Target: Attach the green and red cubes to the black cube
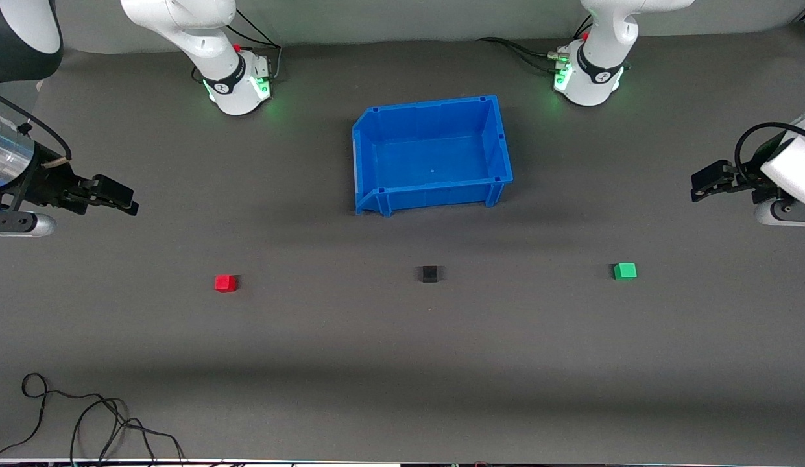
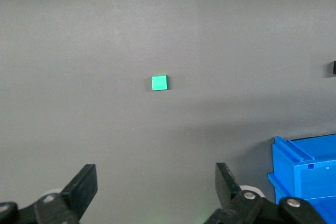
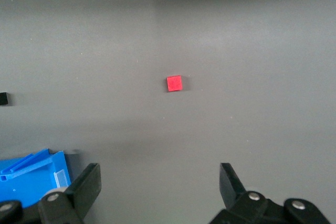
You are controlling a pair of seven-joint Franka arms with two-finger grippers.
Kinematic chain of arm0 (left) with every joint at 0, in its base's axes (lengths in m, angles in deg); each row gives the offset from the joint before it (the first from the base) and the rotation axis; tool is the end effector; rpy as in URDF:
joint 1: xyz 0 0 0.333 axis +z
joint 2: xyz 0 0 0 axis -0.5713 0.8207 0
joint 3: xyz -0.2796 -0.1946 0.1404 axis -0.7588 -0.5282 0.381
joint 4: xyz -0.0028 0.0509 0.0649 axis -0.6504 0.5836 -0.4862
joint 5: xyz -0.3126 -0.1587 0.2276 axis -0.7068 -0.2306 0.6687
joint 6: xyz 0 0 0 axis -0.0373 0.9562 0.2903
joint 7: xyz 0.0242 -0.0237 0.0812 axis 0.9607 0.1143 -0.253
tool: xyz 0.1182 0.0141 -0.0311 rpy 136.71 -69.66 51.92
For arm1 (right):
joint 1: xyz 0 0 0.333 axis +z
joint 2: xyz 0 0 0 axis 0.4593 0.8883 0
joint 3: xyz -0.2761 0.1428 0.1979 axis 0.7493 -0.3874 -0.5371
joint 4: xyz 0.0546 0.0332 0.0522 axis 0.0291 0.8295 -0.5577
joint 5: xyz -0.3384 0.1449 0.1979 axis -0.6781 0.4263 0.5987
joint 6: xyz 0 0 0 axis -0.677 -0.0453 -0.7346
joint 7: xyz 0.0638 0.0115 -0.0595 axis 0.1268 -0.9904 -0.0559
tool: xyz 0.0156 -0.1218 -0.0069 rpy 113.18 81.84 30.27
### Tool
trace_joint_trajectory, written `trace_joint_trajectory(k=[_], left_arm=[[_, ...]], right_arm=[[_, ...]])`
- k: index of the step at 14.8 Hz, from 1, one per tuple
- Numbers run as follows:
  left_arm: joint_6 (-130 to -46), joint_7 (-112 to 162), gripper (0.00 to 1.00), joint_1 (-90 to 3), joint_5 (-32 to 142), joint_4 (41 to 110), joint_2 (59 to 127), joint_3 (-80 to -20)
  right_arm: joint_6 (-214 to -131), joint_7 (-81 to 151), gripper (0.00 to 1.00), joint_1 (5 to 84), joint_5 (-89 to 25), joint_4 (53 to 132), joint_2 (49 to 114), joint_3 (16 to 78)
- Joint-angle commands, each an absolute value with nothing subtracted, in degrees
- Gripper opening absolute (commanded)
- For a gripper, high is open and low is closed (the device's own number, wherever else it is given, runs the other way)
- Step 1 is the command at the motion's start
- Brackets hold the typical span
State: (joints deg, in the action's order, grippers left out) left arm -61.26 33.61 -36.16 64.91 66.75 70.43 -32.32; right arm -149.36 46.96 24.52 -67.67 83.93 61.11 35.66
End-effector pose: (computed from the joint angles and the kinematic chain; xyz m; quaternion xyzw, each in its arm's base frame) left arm 0.5951 -0.0173 0.6251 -0.9990 0.0334 0.0296 0.0093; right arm 0.6038 0.0323 0.6293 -0.9991 0.0373 0.0119 0.0169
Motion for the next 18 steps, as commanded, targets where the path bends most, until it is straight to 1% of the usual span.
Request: trace_joint_trajectory(k=[1,6,11,13,15,18], left_arm=[[-60.9,33.7,1.00,-36.5,65.9,66.8,70.2,-32.4],[-61.8,34.2,1.00,-36.2,66.0,66.8,70.9,-32.4],[-62.4,34.3,1.00,-36.0,65.9,66.7,70.9,-32.4],[-62.4,33.9,1.00,-35.9,65.8,66.4,71.0,-32.4],[-61.8,33.1,1.00,-36.0,65.8,66.4,71.2,-32.3],[-61.3,29.3,1.00,-35.7,65.1,66.4,71.2,-32.0]], right_arm=[[-148.8,47.9,1.00,24.6,-67.2,81.4,62.5,35.7],[-148.8,48.0,1.00,24.5,-67.4,80.7,63.0,35.6],[-149.5,48.4,1.00,23.9,-66.6,80.4,64.8,35.6],[-150.1,49.3,1.00,23.9,-66.6,80.5,66.4,35.7],[-149.9,56.1,1.00,24.0,-66.9,81.6,68.0,35.7],[-149.4,53.6,1.00,23.8,-67.3,81.4,71.8,35.7]])
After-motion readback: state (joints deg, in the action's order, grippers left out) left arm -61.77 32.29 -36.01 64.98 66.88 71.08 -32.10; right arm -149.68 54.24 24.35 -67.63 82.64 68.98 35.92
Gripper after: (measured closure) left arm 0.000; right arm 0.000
